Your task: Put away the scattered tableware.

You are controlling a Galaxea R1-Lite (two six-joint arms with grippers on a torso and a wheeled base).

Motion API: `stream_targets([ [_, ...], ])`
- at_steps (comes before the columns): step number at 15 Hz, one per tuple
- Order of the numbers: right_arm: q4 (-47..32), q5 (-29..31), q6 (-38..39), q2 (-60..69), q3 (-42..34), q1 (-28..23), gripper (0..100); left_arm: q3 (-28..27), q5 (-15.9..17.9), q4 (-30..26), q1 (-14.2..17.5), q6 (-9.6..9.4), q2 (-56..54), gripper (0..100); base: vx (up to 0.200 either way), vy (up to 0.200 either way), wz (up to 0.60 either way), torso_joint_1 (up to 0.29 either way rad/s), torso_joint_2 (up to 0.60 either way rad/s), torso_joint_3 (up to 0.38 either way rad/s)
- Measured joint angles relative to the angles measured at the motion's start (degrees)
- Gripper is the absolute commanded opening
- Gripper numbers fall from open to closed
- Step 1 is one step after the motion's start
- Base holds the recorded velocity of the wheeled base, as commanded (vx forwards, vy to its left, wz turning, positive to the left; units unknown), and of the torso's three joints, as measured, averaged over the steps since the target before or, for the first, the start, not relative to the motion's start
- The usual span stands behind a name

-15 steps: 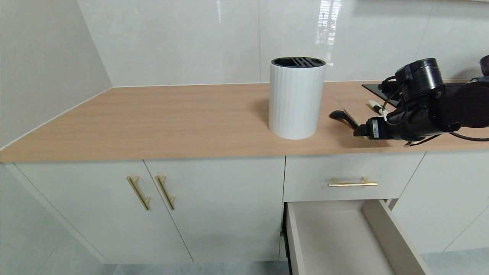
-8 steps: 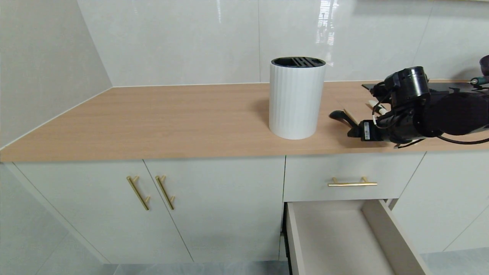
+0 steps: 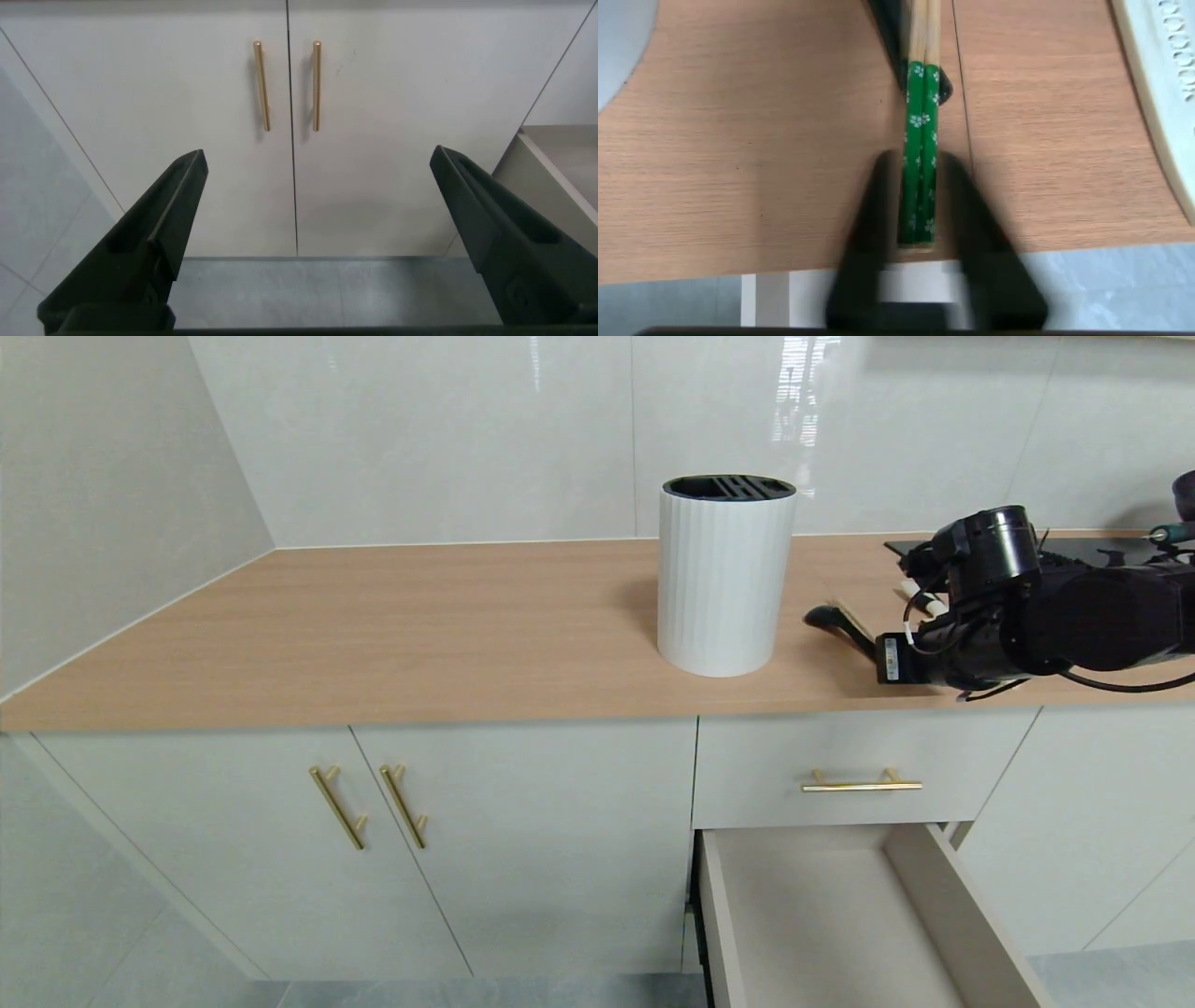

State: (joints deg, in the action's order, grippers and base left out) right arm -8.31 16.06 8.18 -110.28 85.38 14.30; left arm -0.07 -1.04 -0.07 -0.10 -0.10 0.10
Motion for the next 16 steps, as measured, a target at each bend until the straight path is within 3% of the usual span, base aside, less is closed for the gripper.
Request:
stream_targets([
  [6, -0.09, 0.26, 1.94, 9.47, -3.55, -0.16, 0, 0.05, 0.02, 0.0, 0.02, 0.0, 0.0, 100, 0.0, 0.0, 0.0, 0.0, 0.0, 0.0],
  [12, -1.37, -4.29, 3.23, 31.37, -21.21, -0.11, 0, 0.0, 0.0, -0.02, 0.0, 0.0, 0.0, 100, 0.0, 0.0, 0.0, 0.0, 0.0, 0.0],
  [14, -9.64, -5.77, 4.57, 37.07, -24.66, -0.05, 0, 0.0, 0.0, -0.02, 0.0, 0.0, 0.0, 100, 0.0, 0.0, 0.0, 0.0, 0.0, 0.0],
  [16, -23.34, -10.53, 5.08, 42.34, -25.49, 0.0, 0, 0.0, 0.0, 0.0, 0.0, 0.0, 0.0, 100, 0.0, 0.0, 0.0, 0.0, 0.0, 0.0],
])
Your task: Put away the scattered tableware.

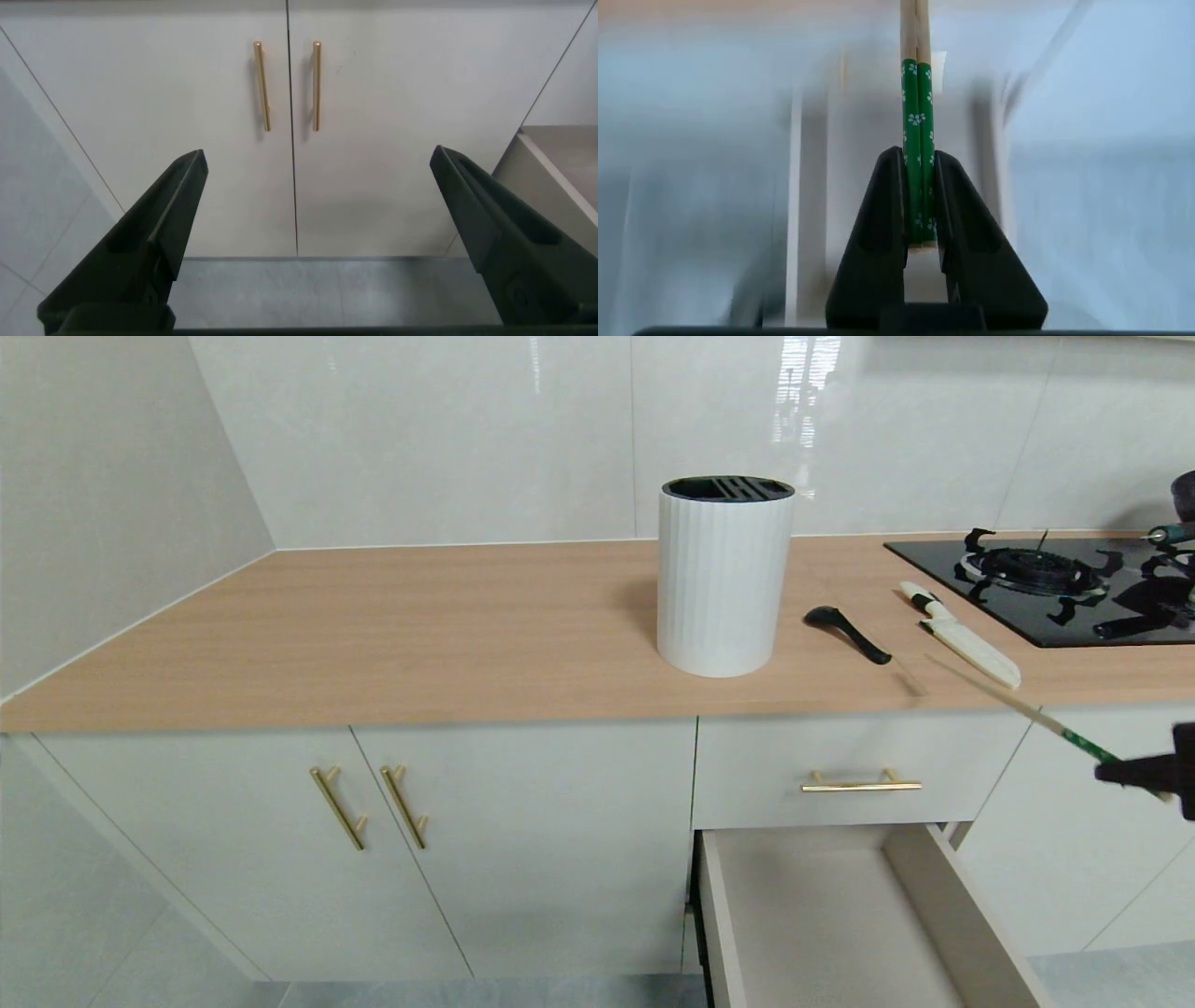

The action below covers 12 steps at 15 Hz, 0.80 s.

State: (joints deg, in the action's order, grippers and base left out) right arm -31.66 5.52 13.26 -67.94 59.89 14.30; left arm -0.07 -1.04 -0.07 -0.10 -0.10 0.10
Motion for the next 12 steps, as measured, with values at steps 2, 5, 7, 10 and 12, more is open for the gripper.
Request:
stream_targets([
  [2, -10.17, -2.29, 0.23, 2.71, 1.29, 0.0, 0, 0.0, 0.02, 0.0, 0.0, 0.0, 0.0, 100, 0.0, 0.0, 0.0, 0.0, 0.0, 0.0],
  [5, -12.3, -4.44, 0.15, 4.08, 1.49, 0.09, 0, 0.05, 0.0, 0.0, 0.0, 0.0, 0.0, 100, 0.0, 0.0, 0.0, 0.0, 0.0, 0.0],
  [7, -10.9, -7.02, 0.12, 4.4, 0.77, 0.83, 0, 0.02, 0.02, 0.0, 0.0, 0.0, 0.0, 100, 0.0, 0.0, 0.0, 0.0, 0.0, 0.0],
  [10, -8.61, -7.29, 0.12, 4.41, -0.99, 1.18, 0, -0.02, 0.0, 0.0, 0.0, 0.0, 0.0, 100, 0.0, 0.0, 0.0, 0.0, 0.0, 0.0],
  [12, -7.07, -7.33, 0.01, 4.19, -2.34, 1.9, 0, 0.0, 0.0, 0.0, 0.0, 0.0, 0.0, 100, 0.0, 0.0, 0.0, 0.0, 0.0, 0.0],
])
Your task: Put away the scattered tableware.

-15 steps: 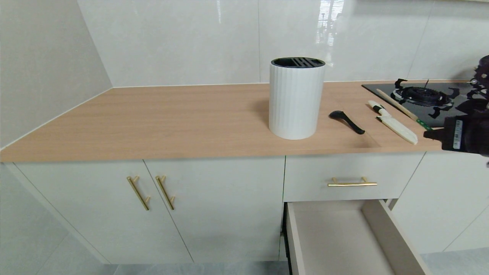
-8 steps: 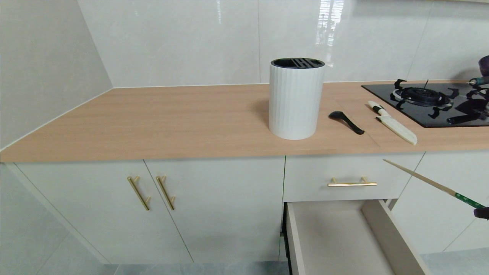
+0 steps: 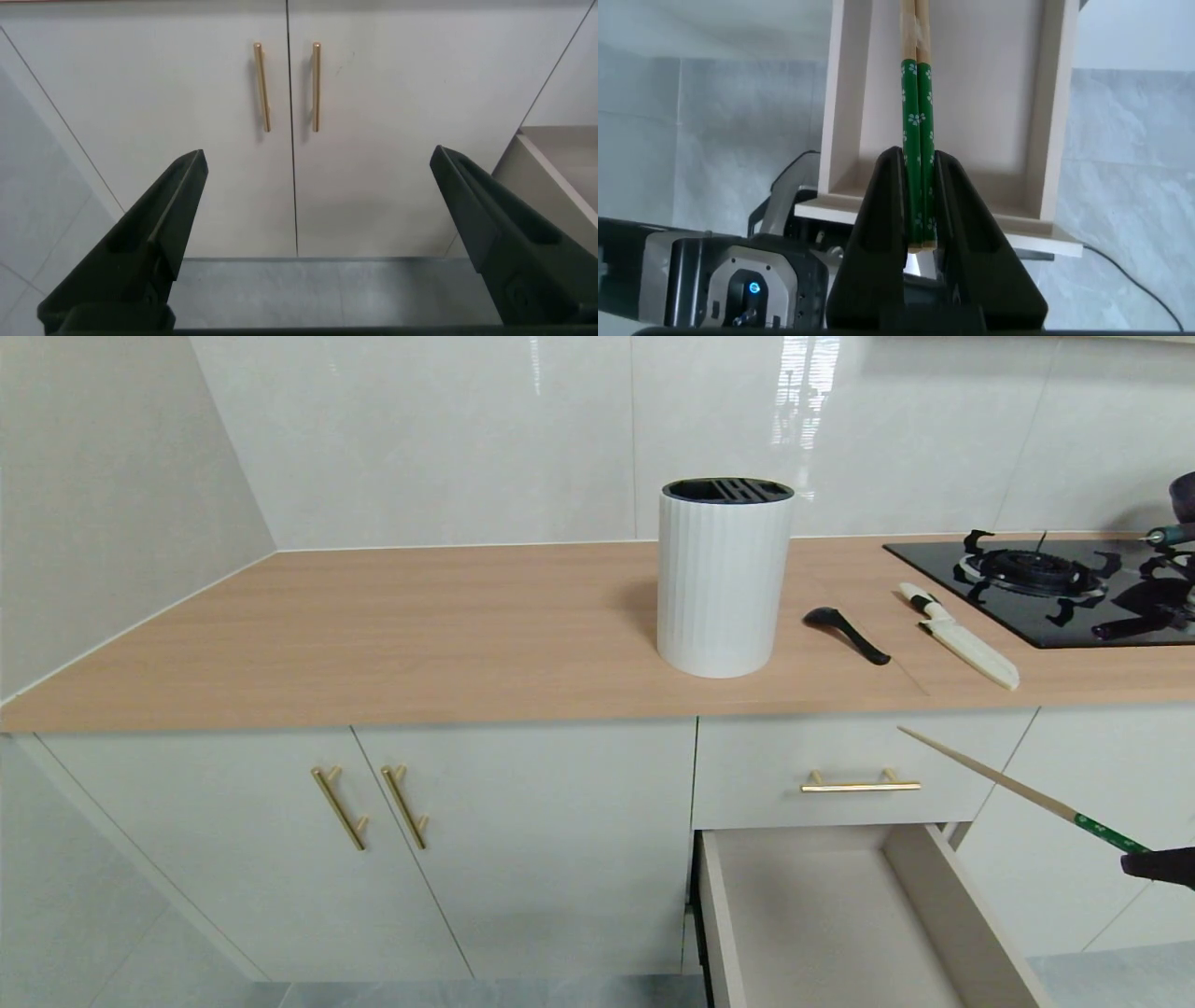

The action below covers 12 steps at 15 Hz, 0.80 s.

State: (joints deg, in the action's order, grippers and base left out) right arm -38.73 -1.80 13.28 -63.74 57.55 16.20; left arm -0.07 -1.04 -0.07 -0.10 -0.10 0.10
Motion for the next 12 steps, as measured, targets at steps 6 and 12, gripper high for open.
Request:
stream_targets([
  [6, 4.74, 0.13, -0.01, -0.95, -4.52, 3.89, 0, 0.0, 0.02, 0.0, 0.0, 0.0, 0.0, 100, 0.0, 0.0, 0.0, -0.024, 0.06, 0.039],
  [12, 6.74, 0.0, -0.01, -2.1, -7.5, 5.96, 0, 0.0, 0.0, 0.02, 0.0, 0.02, 0.0, 100, 0.0, 0.0, 0.0, -0.149, 0.43, 0.278],
])
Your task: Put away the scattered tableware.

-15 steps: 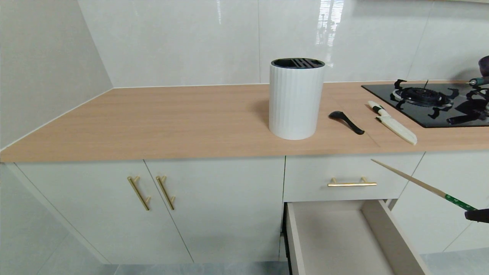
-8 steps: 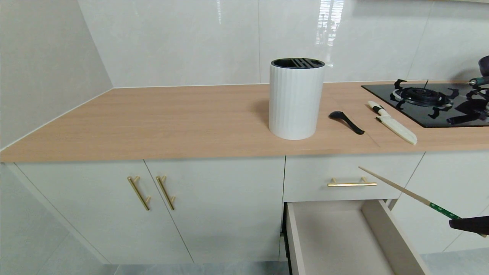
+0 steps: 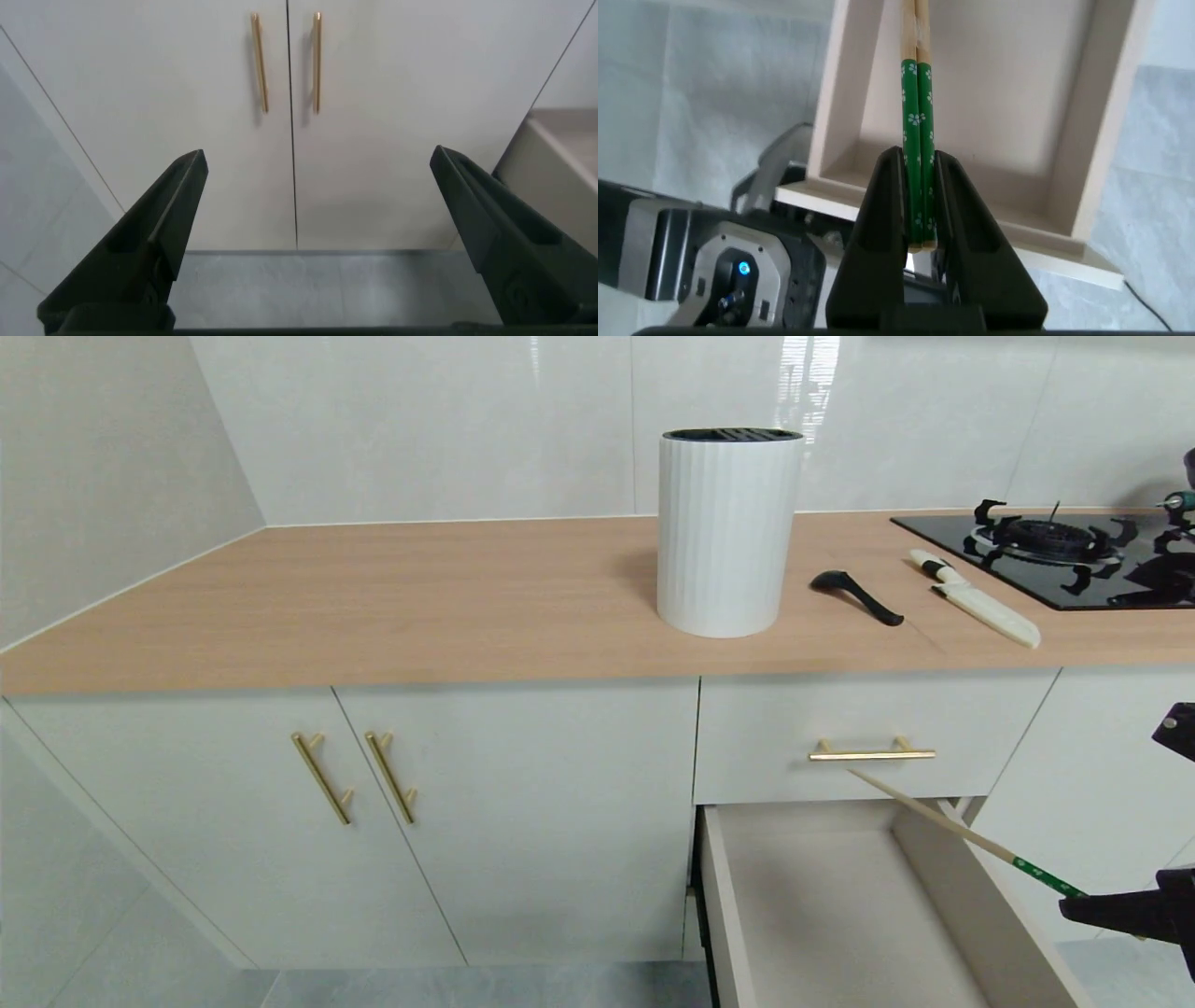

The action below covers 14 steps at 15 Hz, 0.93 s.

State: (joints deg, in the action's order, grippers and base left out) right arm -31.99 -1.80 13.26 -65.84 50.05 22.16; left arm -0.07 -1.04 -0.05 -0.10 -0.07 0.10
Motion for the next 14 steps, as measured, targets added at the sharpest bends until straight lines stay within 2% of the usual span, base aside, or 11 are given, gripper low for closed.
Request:
stream_targets([
  [7, -0.02, 0.04, -0.35, -1.83, -1.13, 0.52, 0, 0.07, 0.0, -0.02, -0.01, -0.02, 0.0, 100, 0.0, 0.0, 0.0, -0.104, 0.42, 0.31],
  [14, 2.38, 0.09, -0.18, -6.73, -1.96, 2.63, 0, 0.0, 0.02, 0.0, 0.0, -0.02, 0.0, 100, 0.0, 0.0, 0.0, -0.009, 0.04, 0.027],
])
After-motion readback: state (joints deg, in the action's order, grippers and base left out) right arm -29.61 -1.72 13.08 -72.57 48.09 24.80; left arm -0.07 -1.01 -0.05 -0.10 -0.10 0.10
